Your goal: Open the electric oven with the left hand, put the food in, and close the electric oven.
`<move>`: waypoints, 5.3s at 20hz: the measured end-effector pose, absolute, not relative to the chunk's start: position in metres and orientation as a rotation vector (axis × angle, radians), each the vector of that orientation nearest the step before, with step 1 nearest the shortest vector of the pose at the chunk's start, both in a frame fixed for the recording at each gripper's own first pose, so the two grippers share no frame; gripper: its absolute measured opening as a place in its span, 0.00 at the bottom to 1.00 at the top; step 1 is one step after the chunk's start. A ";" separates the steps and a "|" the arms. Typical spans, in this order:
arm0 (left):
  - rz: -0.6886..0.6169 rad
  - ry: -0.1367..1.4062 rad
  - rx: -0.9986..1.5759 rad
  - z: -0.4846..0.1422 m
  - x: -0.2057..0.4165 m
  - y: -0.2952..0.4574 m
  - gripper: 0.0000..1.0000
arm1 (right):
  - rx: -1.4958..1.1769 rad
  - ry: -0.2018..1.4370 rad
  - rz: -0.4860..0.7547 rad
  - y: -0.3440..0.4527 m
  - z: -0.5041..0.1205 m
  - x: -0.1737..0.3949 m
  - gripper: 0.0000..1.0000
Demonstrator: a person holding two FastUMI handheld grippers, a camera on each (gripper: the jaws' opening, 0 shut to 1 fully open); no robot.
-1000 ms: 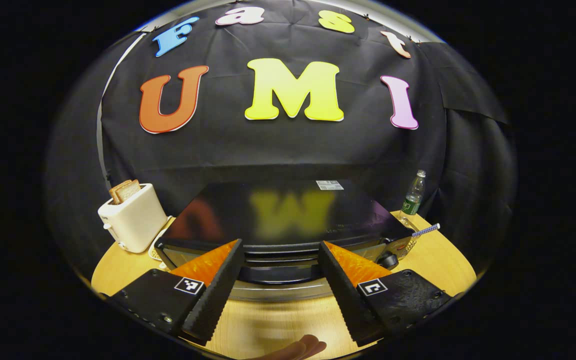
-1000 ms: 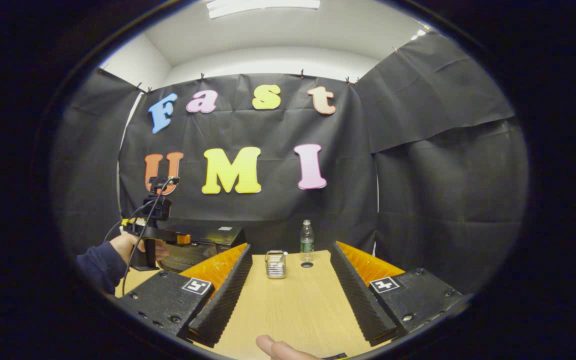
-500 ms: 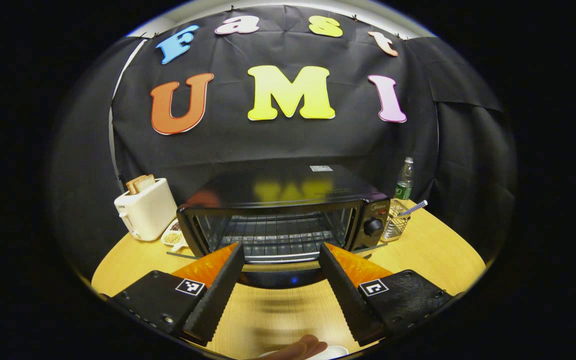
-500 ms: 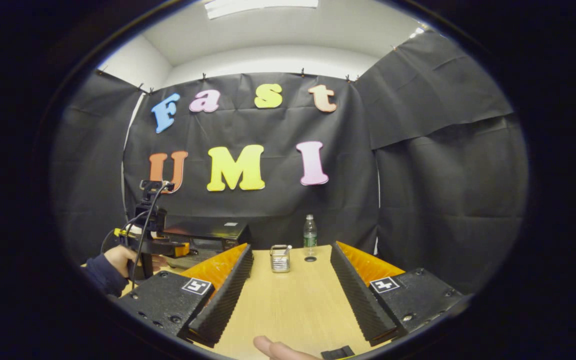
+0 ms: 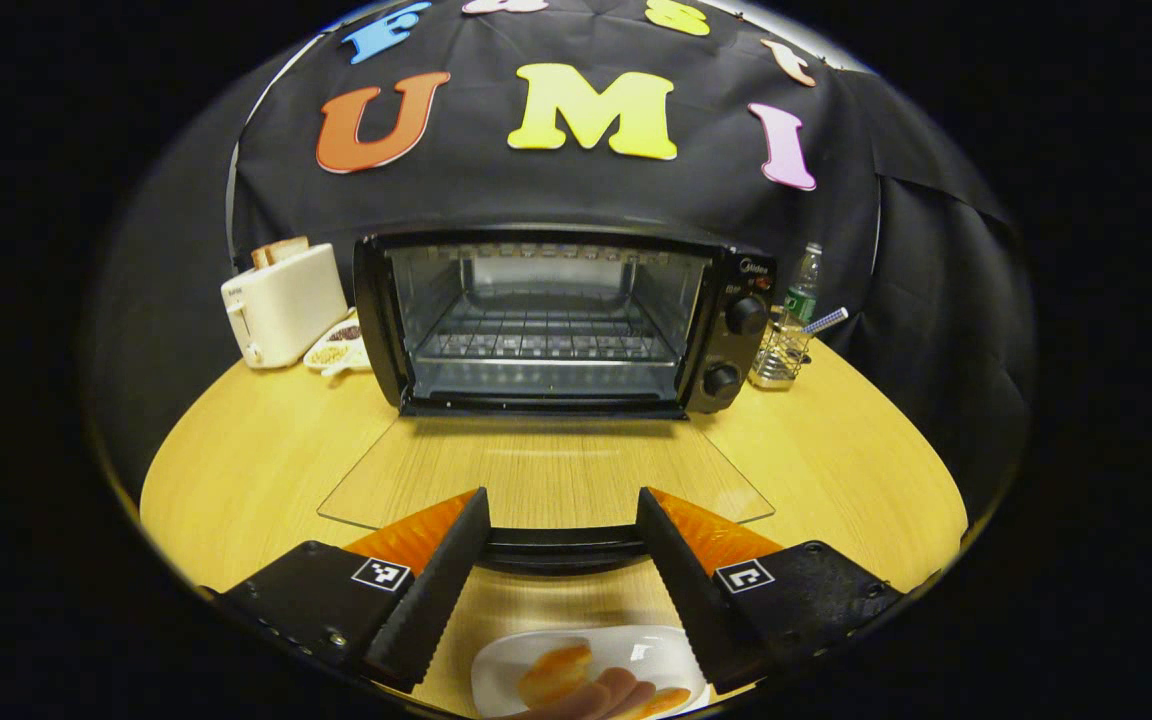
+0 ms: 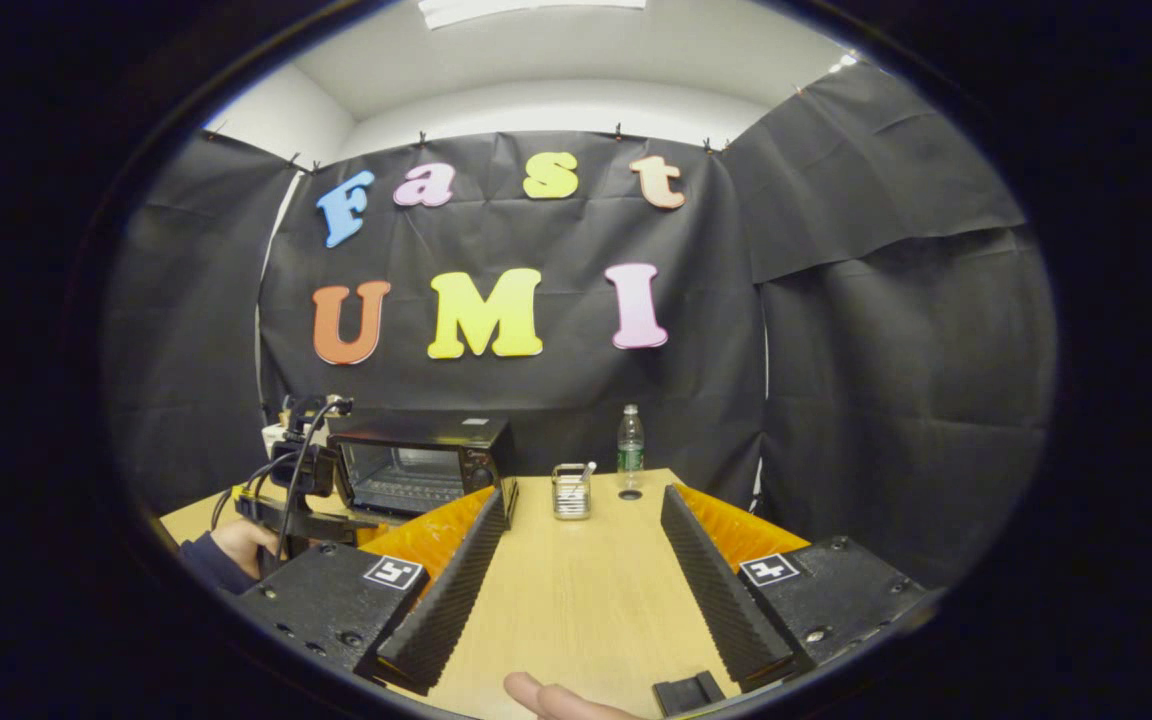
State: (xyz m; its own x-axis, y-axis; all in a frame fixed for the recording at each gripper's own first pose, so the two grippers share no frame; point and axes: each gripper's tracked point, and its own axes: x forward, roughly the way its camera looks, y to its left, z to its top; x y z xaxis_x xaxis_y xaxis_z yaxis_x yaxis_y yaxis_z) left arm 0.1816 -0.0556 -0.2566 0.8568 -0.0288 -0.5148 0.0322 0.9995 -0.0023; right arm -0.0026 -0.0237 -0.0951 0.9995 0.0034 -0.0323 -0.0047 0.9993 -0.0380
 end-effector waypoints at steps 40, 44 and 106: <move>-0.016 -0.140 0.004 0.005 -0.042 0.055 0.94 | -0.301 0.726 0.868 0.260 -0.374 0.036 0.75; -0.027 -0.109 0.000 -0.010 -0.029 0.051 0.94 | -0.367 0.732 0.838 0.260 -0.376 0.040 0.70; 0.025 0.062 -0.009 -0.102 0.027 0.063 0.94 | 0.459 0.204 0.260 0.223 -0.158 0.210 0.97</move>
State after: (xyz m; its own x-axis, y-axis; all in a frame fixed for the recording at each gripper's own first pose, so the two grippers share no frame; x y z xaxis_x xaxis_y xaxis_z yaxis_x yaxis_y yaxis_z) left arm 0.0266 0.0629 -0.1021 0.9978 0.0249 -0.0616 -0.0255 0.9996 -0.0082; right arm 0.2104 0.2226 -0.1579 0.9468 0.2920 -0.1350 -0.2008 0.8643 0.4611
